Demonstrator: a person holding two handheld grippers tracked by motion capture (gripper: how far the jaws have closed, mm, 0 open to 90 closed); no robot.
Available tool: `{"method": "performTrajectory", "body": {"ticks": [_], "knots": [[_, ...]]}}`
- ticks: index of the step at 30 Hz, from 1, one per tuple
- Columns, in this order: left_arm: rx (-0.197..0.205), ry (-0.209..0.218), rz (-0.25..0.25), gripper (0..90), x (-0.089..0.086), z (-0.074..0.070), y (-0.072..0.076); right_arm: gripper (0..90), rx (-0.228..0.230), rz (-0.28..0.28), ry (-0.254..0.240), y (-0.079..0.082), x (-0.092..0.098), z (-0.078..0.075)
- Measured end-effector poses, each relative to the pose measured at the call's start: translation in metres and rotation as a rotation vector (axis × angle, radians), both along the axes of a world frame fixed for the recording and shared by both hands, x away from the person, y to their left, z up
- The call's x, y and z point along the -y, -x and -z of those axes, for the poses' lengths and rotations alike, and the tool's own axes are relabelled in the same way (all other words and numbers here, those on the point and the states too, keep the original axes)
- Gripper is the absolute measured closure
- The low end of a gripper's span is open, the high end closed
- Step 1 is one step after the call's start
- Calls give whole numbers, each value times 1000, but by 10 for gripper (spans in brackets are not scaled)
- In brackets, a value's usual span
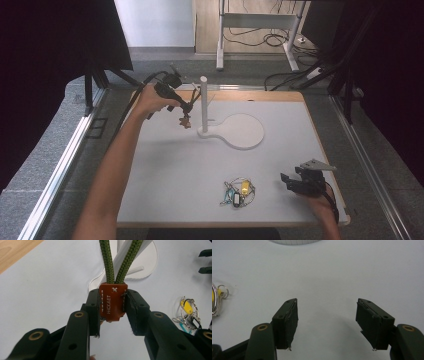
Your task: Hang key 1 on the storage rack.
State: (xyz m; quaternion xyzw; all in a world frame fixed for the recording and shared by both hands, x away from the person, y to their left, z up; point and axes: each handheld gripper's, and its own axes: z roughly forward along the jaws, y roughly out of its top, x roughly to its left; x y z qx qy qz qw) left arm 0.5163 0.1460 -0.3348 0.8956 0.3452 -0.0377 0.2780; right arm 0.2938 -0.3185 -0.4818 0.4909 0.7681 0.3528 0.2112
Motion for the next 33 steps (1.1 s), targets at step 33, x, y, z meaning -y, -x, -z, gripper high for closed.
{"method": "performTrajectory", "body": {"ticks": [33], "knots": [[206, -35, 11, 475, -13, 4, 123, 337, 0, -28, 13, 2, -11, -1]]}}
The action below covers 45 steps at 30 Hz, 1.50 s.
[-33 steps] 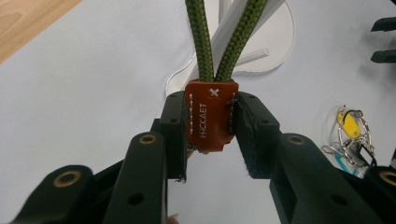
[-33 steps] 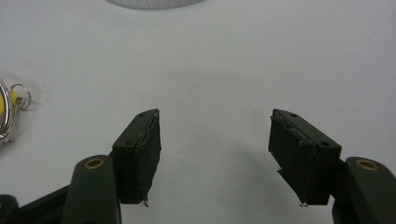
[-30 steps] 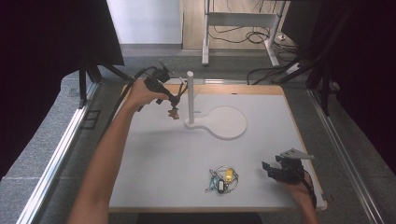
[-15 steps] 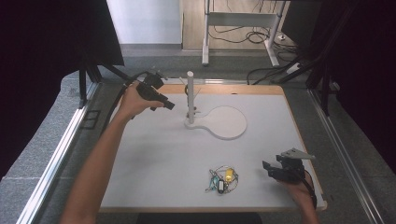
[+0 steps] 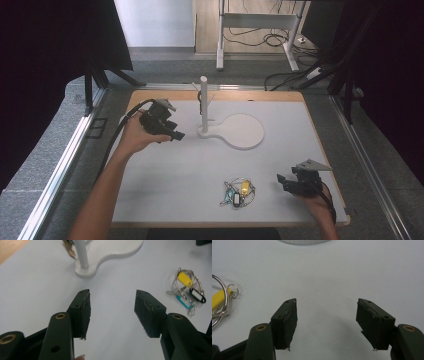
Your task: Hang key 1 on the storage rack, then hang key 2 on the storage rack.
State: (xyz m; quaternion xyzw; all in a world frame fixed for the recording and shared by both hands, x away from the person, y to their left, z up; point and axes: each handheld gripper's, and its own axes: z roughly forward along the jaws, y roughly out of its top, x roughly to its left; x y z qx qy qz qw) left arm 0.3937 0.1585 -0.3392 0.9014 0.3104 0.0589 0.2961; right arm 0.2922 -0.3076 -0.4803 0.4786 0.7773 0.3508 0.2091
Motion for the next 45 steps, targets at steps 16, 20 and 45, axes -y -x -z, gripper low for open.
{"method": "performTrajectory", "body": {"ticks": [16, 20, 45], "knots": [[-10, 8, -38, 444, -30, 59, 65, 334, -3, -30, -38, 0, -4, -4], [-6, 3, -43, 435, -32, 68, 74, 330, -4, -40, -26, 0, -7, -3], [-54, 16, -89, 375, -47, 93, 81, 399, 7, -182, 63, -22, -37, -40]]}}
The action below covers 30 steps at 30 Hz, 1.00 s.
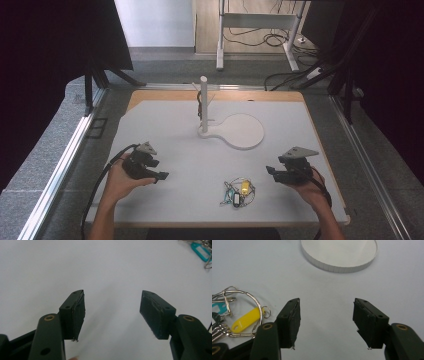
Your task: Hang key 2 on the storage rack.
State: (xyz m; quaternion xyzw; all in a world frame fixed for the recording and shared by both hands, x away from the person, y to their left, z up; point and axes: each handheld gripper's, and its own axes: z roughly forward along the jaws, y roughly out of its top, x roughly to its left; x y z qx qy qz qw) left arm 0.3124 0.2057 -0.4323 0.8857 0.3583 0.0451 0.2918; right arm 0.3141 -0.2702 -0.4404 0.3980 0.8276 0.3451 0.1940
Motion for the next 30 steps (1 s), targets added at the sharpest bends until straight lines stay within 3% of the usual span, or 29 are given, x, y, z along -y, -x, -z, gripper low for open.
{"method": "performTrajectory", "body": {"ticks": [5, 7, 9, 18, 30], "knots": [[11, -4, 4, 373, 1, 0, 4, 431, -42, -93, 92, -12, -18, -16], [19, -37, 0, 368, 3, 3, 8, 436, -61, -122, 102, -16, -26, -21], [15, -34, 6, 365, 4, 4, 10, 440, -79, -136, 118, -19, -34, -23], [5, -7, -2, 367, -5, 6, 12, 487, -158, -202, 216, -31, -55, -17], [-8, -24, 7, 367, -3, 10, 13, 516, -222, -287, 270, -30, -75, -14]]}}
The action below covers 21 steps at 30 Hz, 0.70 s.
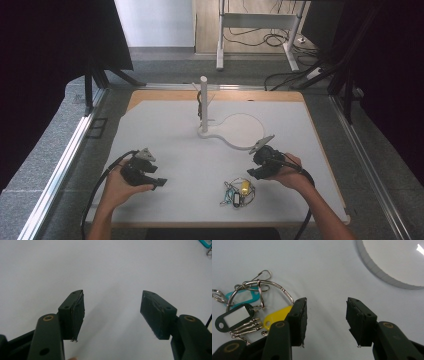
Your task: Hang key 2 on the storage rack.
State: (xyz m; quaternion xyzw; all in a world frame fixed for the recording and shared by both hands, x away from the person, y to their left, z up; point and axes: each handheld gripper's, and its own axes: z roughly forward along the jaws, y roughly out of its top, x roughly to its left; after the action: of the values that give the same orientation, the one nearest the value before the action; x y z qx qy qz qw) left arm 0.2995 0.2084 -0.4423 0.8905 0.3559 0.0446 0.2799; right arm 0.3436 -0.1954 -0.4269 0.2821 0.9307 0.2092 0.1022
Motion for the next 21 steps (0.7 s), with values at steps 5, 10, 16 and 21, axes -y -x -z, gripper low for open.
{"method": "performTrajectory", "body": {"ticks": [5, 10, 16, 21], "knots": [[1, -1, 10, 367, 1, 0, 1, 518, -13, -15, 1, 1, -3, 2], [-1, -6, 12, 366, 2, 0, 2, 523, -27, -42, 11, 5, -10, 5], [-5, -3, 22, 365, 3, 0, 3, 529, -43, -81, 20, 7, -20, 9], [0, 7, 23, 365, 2, -2, 5, 545, -57, -105, 35, 9, -27, 10]]}}
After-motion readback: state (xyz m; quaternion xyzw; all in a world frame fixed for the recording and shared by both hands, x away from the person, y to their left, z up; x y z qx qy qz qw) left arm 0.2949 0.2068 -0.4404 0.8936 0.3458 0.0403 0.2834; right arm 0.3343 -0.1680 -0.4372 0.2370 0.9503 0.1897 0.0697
